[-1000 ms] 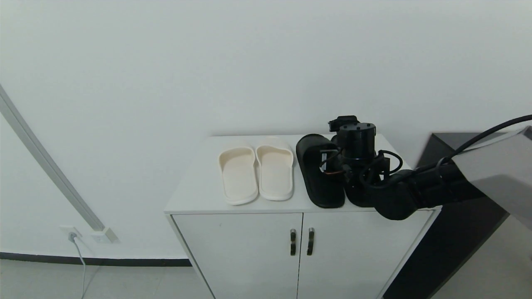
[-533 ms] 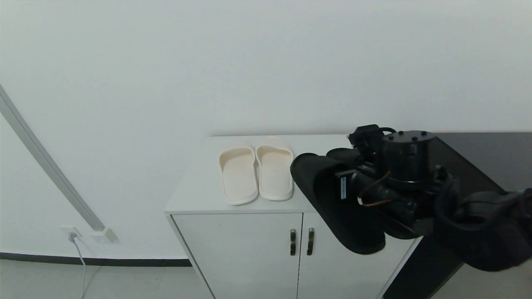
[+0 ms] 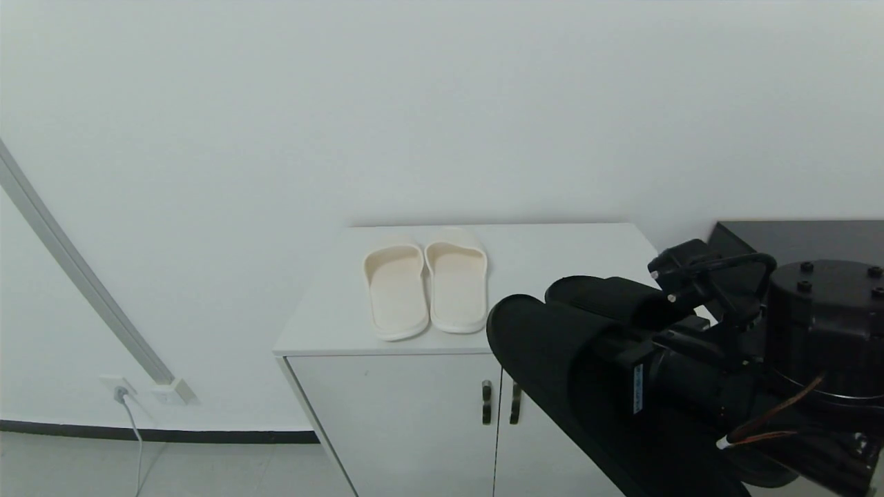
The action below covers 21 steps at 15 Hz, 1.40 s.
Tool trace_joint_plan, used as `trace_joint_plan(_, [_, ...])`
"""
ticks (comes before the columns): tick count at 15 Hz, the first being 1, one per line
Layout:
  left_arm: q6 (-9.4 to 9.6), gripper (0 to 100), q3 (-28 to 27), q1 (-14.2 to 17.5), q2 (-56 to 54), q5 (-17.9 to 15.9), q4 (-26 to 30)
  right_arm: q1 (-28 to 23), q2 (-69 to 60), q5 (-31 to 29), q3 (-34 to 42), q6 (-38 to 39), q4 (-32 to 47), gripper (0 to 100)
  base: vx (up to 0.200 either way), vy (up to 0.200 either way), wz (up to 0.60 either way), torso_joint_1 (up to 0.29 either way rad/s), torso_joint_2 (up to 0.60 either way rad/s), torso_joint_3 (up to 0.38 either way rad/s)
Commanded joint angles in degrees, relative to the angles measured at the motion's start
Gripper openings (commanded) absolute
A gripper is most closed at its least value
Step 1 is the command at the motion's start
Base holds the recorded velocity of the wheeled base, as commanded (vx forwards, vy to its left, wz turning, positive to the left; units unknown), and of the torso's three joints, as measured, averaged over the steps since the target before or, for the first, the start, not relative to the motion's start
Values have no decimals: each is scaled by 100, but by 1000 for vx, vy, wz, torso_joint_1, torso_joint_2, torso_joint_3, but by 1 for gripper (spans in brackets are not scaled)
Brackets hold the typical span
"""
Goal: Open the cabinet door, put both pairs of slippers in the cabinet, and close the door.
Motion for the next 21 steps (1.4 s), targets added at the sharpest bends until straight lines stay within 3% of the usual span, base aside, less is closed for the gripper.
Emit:
trace_joint_plan(1, [2,0,0,2,0,-4,0,22,-71,5,53,3,-5,0,0,0,0,0,0,0])
trace_joint_plan(9, [2,0,0,2,0,-4,0,22,16,277,229,21,-40,0,-175,0,0,1,2,1])
trace_joint_plan(21, [2,0,0,2,0,-4,0,22,8,436,396,3,-76,0,0,0,0,0,0,0])
